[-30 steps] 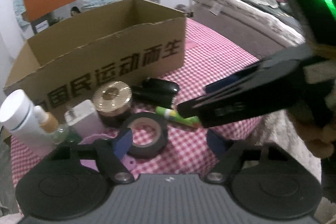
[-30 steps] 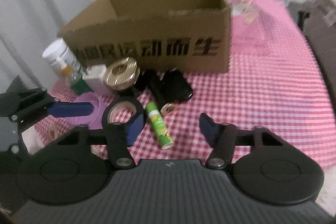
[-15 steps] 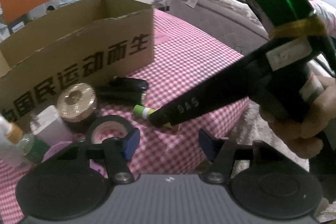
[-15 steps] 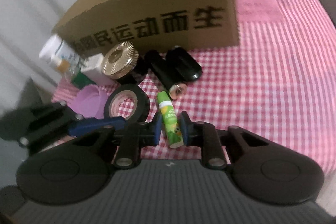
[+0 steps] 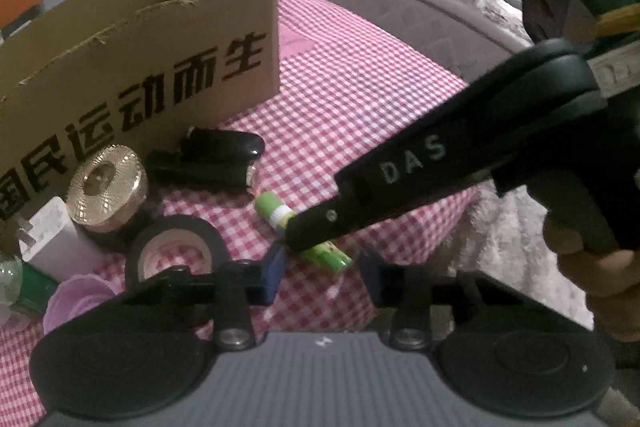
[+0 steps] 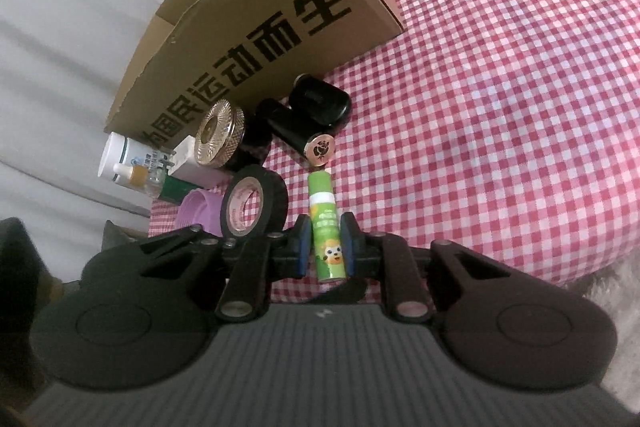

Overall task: Organize rigid objects
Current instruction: 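Close the right gripper on the green glue stick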

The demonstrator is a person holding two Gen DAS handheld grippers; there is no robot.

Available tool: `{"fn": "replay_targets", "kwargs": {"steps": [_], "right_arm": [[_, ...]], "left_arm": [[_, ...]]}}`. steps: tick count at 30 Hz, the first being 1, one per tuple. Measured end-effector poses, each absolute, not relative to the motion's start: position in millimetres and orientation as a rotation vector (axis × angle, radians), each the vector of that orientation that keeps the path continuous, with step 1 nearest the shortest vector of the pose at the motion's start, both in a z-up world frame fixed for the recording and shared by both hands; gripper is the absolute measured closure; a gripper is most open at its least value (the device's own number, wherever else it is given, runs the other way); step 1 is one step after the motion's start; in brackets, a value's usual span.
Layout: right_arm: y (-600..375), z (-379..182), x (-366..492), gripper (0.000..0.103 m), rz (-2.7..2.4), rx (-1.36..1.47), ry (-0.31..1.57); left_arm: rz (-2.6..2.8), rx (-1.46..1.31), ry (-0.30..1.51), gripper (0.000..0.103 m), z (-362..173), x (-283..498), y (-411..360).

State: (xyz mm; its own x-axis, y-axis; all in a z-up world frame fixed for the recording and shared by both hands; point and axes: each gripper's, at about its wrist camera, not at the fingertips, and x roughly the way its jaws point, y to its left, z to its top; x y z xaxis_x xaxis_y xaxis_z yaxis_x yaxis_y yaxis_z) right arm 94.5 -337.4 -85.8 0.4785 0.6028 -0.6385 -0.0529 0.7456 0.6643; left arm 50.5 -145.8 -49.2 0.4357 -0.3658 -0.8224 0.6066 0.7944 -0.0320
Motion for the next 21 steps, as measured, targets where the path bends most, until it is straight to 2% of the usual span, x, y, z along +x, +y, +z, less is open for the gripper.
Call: {"fn": "replay_targets", "kwargs": {"steps": [6,21], "right_arm": [[-334.0,-81.4,98.6,0.088,0.452,0.588,1.012],[-334.9,-76.4,88.8,0.088,0.483,0.596,0.97]], "left_arm": [[-0.599,0.27,0.952,0.07,-48.4,56.3,-144.3],[-0.616,0.257,0.892,0.072,-42.2,46.7,-138.9]]}}
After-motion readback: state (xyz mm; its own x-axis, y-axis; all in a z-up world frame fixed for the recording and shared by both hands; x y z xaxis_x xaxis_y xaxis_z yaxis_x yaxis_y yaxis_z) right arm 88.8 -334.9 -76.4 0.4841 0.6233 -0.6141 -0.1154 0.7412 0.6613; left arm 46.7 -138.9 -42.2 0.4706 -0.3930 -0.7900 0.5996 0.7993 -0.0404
